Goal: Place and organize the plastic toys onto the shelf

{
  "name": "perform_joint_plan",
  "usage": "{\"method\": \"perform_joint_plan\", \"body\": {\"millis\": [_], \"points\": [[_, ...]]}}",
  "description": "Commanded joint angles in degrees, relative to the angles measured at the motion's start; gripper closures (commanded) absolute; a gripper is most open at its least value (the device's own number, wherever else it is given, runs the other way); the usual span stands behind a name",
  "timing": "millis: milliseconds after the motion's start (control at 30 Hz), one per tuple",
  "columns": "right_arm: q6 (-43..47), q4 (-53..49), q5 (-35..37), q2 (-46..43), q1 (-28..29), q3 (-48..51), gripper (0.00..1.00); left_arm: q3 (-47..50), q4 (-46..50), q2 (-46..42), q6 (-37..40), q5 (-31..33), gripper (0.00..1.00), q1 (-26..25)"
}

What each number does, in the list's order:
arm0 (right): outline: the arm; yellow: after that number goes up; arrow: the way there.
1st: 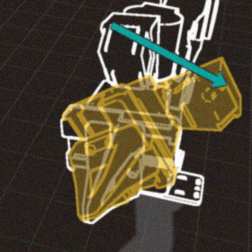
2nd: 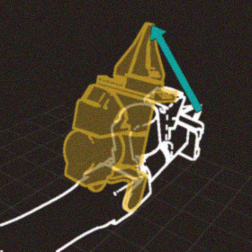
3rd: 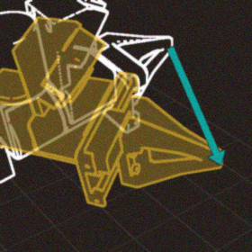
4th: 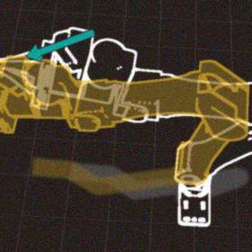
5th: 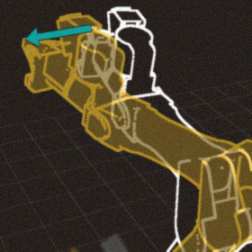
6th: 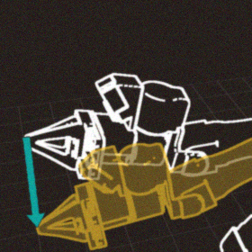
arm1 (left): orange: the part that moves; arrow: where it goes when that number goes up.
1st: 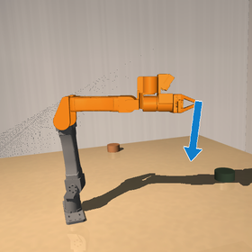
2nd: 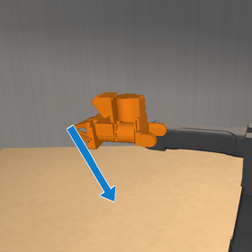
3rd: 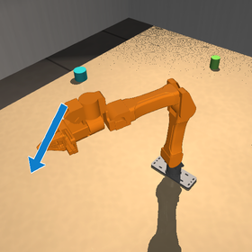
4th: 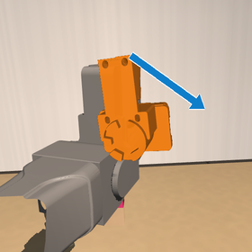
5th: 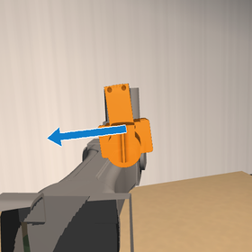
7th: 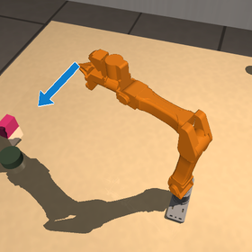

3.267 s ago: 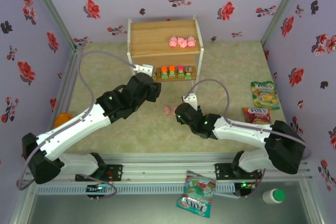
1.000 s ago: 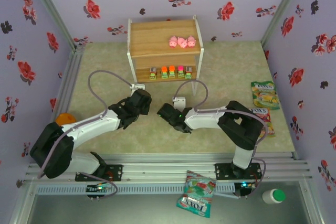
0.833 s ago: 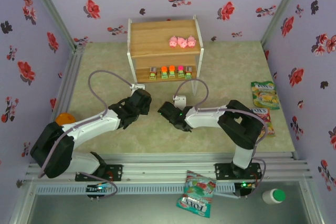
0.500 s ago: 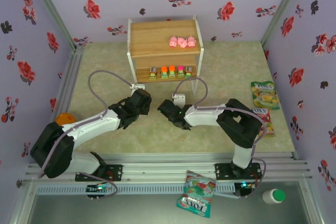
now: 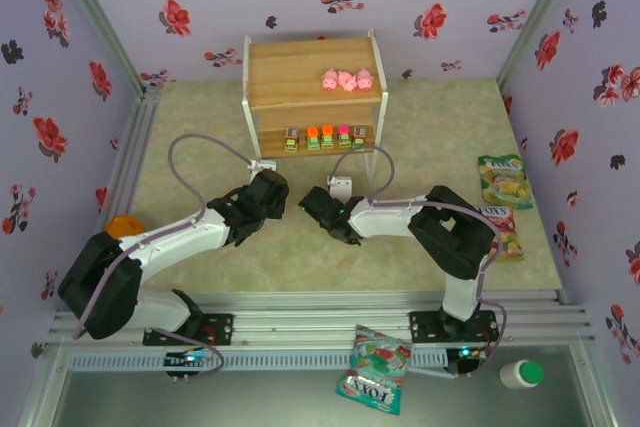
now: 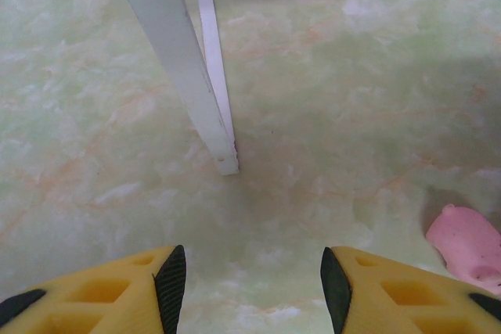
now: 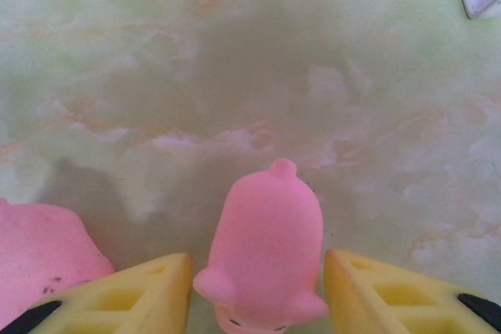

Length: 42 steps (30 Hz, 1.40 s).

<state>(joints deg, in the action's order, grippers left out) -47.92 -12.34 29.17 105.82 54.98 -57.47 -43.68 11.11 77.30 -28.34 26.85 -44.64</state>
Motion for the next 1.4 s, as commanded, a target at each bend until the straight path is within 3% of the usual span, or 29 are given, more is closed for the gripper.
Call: {"method": "perform_joint_plan", "body": {"millis": [0,1367], "points": [[1.4,-1.6,1.8,1.2,-0.4,-2.2,0.52,-0.5,-0.7,0.6,-0.9,-0.3,0.47,0.5],[1.6,-3.7,2.7,3.5,-0.6,-3.0,0.60,-0.6,-0.7,0.8,-1.0,-0.4,0.47,0.7]]}}
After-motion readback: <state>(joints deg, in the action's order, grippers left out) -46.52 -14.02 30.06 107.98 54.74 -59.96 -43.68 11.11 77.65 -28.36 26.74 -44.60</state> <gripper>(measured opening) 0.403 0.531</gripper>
